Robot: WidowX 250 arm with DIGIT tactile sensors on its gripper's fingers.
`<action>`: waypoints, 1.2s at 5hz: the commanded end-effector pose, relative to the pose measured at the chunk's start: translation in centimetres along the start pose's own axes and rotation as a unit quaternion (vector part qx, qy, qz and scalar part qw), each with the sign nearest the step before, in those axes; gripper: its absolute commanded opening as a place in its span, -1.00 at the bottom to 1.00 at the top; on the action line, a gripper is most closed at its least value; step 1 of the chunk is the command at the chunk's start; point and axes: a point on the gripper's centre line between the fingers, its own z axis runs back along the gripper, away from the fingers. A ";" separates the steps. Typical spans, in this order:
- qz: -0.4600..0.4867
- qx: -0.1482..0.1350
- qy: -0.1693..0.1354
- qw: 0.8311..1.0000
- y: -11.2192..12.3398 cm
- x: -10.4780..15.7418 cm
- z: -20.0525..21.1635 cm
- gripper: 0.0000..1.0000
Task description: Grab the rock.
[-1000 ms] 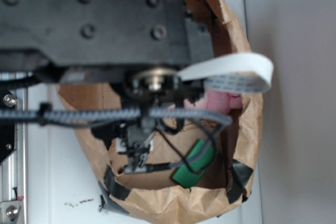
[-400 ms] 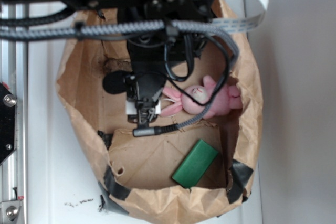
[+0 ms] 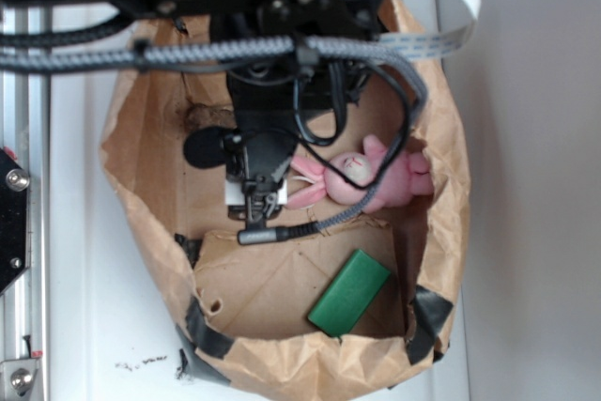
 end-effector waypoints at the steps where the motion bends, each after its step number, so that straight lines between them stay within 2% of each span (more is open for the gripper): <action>1: -0.018 0.011 -0.048 0.999 3.2 -0.1 -0.6 1.00; 3: -0.047 0.007 -0.049 0.998 5.3 -0.1 -2.1 1.00; 4: -0.070 -0.005 -0.027 0.997 5.5 -0.5 -2.5 1.00; 5: -0.077 0.012 -0.043 0.996 3.7 -0.8 -2.1 1.00; 6: -0.096 0.002 -0.058 0.994 1.8 -1.4 -0.7 1.00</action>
